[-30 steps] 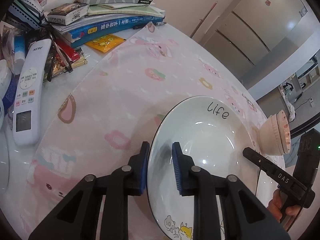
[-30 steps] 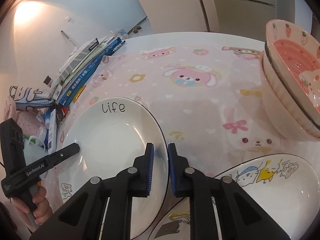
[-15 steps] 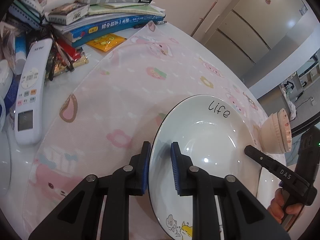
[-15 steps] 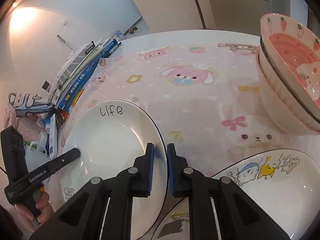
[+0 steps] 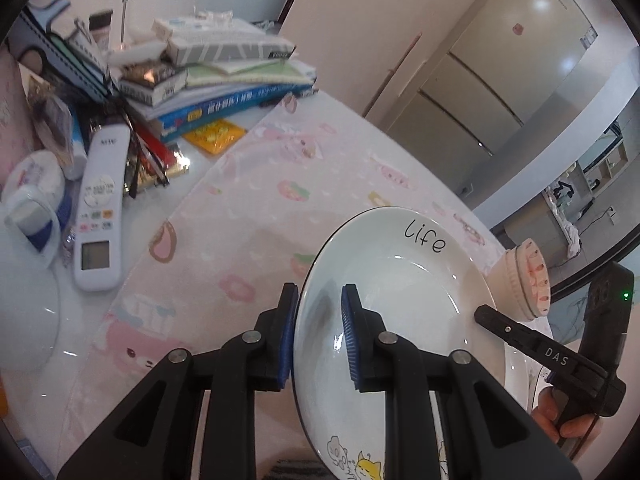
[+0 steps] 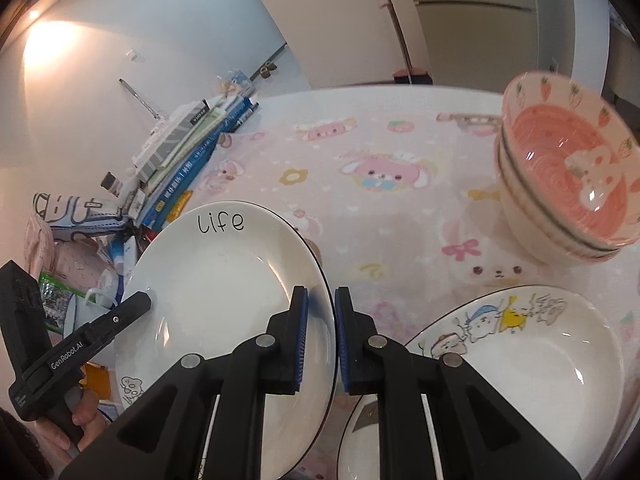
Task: Organize plates and bowls
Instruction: 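Lift the 'Life' plate with the left tool and carry it over the other plate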
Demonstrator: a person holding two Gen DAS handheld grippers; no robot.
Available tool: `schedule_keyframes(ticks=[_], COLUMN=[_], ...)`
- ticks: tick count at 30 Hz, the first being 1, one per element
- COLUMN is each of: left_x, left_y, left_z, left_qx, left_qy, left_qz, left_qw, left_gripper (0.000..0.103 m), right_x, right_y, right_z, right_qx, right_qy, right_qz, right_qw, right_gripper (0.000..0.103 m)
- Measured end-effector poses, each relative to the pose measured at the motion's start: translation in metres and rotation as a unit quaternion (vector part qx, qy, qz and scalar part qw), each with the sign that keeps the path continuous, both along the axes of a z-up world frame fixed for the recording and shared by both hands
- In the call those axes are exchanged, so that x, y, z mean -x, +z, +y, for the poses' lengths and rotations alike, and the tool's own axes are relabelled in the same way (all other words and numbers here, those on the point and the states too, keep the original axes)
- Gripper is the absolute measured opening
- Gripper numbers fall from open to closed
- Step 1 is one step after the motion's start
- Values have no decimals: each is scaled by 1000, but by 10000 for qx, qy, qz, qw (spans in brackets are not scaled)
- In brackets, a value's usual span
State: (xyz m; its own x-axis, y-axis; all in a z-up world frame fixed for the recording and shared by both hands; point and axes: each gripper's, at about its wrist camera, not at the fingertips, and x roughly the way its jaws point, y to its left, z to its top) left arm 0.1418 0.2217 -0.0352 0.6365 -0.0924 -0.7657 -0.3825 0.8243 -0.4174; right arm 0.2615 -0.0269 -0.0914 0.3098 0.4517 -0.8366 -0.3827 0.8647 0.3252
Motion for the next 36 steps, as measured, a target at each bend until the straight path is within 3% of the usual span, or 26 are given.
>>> schedule_keyframes(ticks=[10,16,24,28,36], left_x=[-1,1,-6,-11,-20], left_y=[55,81,88,91,68], left_z=[-37,-80,-132,-157,-187], left_qx=[-138,-180,-85,-236,-174], left_qy=[-278,-631,-1123,-1258,-1656], left_qz=[-322,-506,-490,-510,-450], left_qw=[9990,9966,9924,9905,9850], left_gripper=[19,19,19,19,19], right_x=[31,50,65,71,77], right_y=[86,116,125,125,102], right_z=[-54,-107,-172,-191,-222], right_qx=[-310,-429,-555,-318,-391], right_qy=[-235,-504,-913,-1021,-1248], right_qz=[-600,-816,-925,-1122,-984], right_qw=[9974,9945,9900,9879,9865], right_gripper=[14,15,15,15,15])
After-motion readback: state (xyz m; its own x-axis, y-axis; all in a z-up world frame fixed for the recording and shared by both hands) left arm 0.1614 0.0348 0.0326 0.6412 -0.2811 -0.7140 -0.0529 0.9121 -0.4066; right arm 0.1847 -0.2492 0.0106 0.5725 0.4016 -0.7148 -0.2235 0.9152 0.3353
